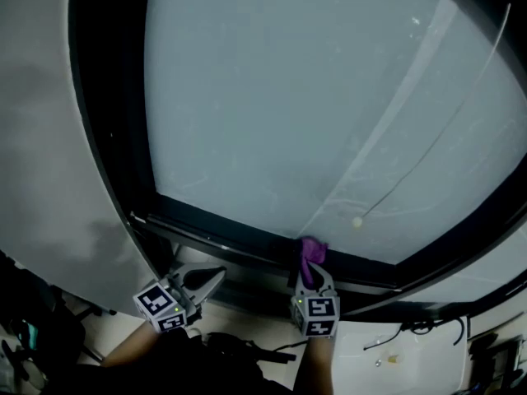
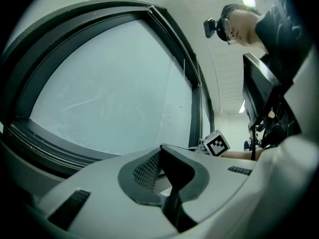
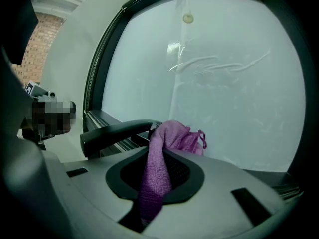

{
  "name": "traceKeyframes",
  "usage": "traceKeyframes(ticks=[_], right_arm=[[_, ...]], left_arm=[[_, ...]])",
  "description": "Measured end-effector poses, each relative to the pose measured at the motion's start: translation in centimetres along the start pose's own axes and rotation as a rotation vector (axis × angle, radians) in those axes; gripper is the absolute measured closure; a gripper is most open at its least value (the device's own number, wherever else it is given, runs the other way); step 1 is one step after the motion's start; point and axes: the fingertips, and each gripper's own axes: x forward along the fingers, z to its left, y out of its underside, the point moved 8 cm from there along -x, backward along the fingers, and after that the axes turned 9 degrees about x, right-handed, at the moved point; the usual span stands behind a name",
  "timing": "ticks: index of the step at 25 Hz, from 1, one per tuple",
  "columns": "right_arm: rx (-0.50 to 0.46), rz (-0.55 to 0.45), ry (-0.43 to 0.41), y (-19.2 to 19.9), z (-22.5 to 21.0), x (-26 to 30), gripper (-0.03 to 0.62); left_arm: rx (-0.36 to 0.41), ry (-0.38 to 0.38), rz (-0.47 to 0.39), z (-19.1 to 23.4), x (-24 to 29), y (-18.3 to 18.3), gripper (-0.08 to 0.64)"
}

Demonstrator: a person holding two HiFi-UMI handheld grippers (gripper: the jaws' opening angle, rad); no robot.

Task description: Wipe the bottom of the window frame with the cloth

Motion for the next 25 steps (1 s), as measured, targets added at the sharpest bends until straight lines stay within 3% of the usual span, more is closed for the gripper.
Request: traceKeyframes(ticks=[2, 6, 13, 19, 25], right_arm=[[0.012, -0.014, -0.002, 0.5, 0.1, -0.1, 0.526], [-0.058, -0.036, 0.047, 1.4, 0.7, 0.1, 0.526], [-0.111, -0.041, 0.034, 1.8, 1.3, 0.1, 0.526], [-0.229, -0.063, 0.092, 3.0, 2.5, 0.7, 0.526], [-0.181, -0.111, 0.057, 3.7, 2.3, 0.1, 0.526]], left_arm=[[0.001, -0.020, -0.005, -0.7, -0.2, -0.3, 0.557], [0.007, -0.087, 0.017, -1.9, -0.9, -0.4, 0.558], [0.041, -0.218, 0.051, -4.1, -2.2, 0.2, 0.558], [0.089, -0.252, 0.146, -6.3, -3.4, -0.2, 0.558], [0.093, -0.223, 0.132, -6.5, -2.8, 0.6, 0.558]])
